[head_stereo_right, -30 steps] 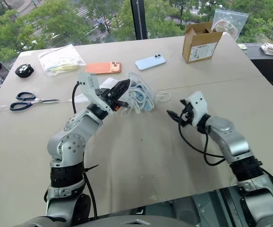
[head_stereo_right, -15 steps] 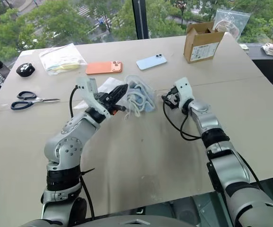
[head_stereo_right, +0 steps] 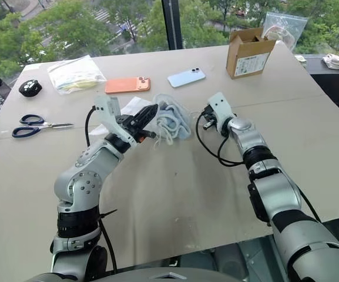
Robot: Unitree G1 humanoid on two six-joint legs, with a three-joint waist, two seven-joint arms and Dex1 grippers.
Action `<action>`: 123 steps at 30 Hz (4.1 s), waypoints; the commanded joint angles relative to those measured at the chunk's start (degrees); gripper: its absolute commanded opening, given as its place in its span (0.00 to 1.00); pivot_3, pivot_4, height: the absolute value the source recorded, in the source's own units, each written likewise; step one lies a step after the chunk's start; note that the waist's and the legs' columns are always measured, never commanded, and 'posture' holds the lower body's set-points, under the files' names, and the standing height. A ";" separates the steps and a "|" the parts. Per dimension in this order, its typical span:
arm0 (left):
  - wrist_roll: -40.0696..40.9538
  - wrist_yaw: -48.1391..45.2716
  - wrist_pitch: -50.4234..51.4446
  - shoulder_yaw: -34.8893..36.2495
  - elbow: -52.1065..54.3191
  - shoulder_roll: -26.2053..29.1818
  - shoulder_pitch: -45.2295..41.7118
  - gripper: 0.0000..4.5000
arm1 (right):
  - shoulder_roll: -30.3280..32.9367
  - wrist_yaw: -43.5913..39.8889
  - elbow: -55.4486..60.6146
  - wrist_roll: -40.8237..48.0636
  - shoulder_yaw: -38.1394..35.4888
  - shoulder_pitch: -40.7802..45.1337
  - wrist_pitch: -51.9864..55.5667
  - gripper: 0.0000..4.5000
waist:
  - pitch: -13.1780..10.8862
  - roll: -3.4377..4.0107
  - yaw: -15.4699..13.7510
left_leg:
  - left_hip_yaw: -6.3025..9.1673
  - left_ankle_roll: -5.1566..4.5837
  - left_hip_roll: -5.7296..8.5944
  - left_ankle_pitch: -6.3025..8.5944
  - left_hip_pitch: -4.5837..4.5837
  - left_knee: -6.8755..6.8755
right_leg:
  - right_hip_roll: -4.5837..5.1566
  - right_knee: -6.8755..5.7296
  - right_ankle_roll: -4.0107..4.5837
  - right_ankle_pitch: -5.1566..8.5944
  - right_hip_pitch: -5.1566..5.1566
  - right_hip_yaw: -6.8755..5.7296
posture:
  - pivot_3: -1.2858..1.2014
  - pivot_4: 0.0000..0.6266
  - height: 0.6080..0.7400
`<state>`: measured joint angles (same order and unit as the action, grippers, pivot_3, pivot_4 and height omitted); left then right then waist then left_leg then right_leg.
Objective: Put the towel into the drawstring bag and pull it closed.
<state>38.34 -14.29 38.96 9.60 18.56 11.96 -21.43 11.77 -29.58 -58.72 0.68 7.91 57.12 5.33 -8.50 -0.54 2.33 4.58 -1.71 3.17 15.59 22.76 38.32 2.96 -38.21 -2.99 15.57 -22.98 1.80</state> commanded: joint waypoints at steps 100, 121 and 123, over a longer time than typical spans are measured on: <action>13.96 -8.16 2.34 6.20 7.59 15.41 -5.41 0.51 | -1.34 14.93 50.80 28.81 -21.11 2.00 11.33 0.00 | -0.06 -0.13 0.37 | -0.12 0.14 0.14 -0.09 0.12 -0.13 | -0.16 -0.63 0.01 0.00 -0.73 0.63 | 0.52 0.24 1.00; -12.37 -10.87 -19.77 -4.66 -12.99 9.33 -7.07 0.51 | -3.16 12.50 54.99 30.52 -18.88 0.88 13.75 0.00 | -0.07 -0.12 0.13 | -0.05 0.14 0.21 -0.09 0.12 -0.14 | -0.10 -0.62 0.01 0.00 -0.73 0.60 | 0.52 0.24 1.00; -13.97 -11.19 -21.22 -5.10 -14.27 9.21 -7.11 0.51 | -3.09 12.58 55.13 30.48 -18.99 0.84 13.87 0.00 | -0.07 -0.12 0.06 | -0.05 0.14 0.22 -0.09 0.13 -0.14 | -0.09 -0.62 0.01 0.00 -0.73 0.59 | 0.52 0.24 1.00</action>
<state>25.51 -24.90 20.04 4.34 3.76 21.03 -27.53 8.55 -16.62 -6.92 30.36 -11.02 57.50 19.71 -8.57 -0.66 2.39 4.53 -1.57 3.39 15.50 22.89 38.19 2.88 -38.82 -2.98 15.58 -23.71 2.39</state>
